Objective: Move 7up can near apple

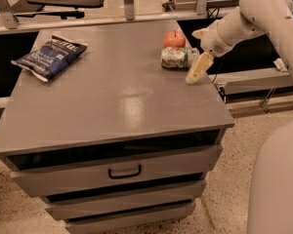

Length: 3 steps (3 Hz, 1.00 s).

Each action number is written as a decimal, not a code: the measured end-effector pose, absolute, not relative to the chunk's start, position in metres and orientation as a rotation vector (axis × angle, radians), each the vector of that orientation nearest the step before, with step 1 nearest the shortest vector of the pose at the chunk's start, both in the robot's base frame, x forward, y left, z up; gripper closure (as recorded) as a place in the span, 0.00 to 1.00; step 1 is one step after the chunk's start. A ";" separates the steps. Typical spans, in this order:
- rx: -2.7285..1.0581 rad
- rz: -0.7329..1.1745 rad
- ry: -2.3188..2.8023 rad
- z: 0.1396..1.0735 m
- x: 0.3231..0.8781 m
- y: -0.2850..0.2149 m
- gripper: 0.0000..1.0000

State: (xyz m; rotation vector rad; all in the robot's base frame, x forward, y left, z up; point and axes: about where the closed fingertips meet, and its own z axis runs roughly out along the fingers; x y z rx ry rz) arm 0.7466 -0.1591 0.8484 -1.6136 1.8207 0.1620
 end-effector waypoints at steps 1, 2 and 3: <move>-1.611 0.145 1.805 0.863 0.740 -0.159 0.00; -1.518 0.168 1.791 0.893 0.715 -0.170 0.00; -1.383 0.182 1.758 0.936 0.674 -0.201 0.00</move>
Offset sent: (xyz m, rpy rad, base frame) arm -0.0765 -0.0430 0.0896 0.1782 -0.0871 -0.1228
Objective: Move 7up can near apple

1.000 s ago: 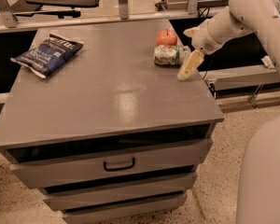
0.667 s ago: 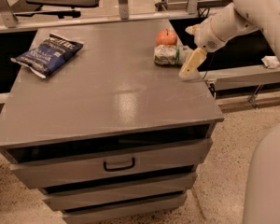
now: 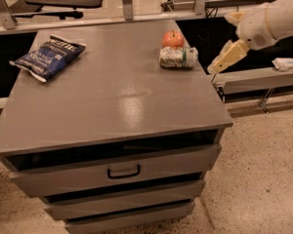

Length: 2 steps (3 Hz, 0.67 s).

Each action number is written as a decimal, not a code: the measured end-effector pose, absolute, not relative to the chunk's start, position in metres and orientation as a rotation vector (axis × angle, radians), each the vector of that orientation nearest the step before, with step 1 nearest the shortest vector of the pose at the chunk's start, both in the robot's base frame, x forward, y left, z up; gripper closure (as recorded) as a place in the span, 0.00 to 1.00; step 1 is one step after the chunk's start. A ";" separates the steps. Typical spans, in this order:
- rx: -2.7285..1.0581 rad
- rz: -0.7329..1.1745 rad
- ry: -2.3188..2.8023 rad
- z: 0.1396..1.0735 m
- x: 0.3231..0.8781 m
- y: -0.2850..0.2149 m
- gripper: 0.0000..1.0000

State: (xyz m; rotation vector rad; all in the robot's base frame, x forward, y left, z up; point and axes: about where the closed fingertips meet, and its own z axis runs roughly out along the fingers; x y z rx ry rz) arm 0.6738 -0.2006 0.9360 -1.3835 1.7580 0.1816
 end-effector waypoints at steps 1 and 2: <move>-1.255 0.187 1.719 0.973 0.626 -0.244 0.00; -1.212 0.179 1.736 0.975 0.614 -0.266 0.00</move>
Offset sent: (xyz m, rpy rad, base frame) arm -0.0426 -0.0375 0.0328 0.0838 -0.0519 -0.0521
